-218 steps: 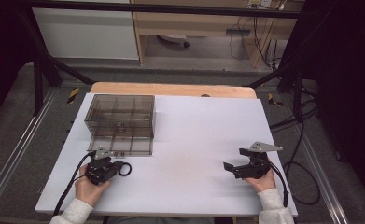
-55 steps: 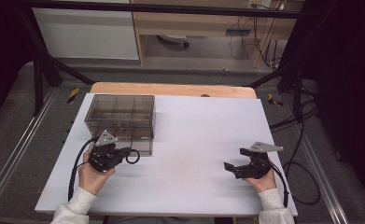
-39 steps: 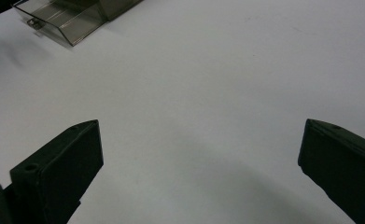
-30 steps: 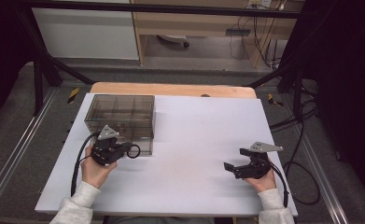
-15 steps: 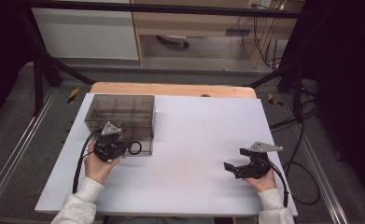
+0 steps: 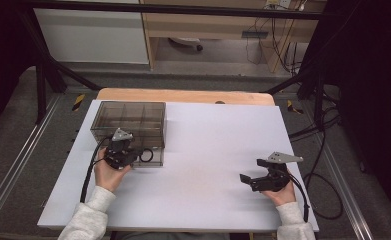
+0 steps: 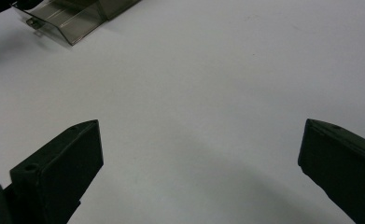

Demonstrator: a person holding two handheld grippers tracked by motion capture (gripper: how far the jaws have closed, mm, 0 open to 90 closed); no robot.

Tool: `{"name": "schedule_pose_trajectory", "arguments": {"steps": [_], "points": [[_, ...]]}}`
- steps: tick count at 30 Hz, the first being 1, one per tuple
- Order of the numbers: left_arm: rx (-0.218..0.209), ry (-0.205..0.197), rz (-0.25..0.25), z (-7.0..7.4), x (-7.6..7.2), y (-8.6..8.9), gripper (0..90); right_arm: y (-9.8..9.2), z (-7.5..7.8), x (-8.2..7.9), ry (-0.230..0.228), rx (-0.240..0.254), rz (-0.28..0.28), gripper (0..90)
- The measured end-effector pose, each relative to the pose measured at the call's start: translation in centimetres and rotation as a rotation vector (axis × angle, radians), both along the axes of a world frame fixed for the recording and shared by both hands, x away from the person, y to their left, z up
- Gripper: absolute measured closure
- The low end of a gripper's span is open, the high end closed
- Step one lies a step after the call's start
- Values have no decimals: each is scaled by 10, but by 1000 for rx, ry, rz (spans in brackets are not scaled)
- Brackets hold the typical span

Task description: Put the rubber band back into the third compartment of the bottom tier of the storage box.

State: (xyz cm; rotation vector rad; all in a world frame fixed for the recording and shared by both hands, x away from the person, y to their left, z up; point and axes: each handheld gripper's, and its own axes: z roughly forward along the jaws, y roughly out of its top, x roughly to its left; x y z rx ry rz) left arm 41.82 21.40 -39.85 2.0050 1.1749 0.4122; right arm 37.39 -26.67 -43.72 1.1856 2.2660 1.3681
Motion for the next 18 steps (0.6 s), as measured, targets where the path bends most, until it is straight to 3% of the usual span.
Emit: {"name": "schedule_pose_trajectory", "arguments": {"steps": [18], "points": [[14, 0, 14, -8, 11, -6, 869, 0, 0, 0, 0, 0, 0, 5]]}}
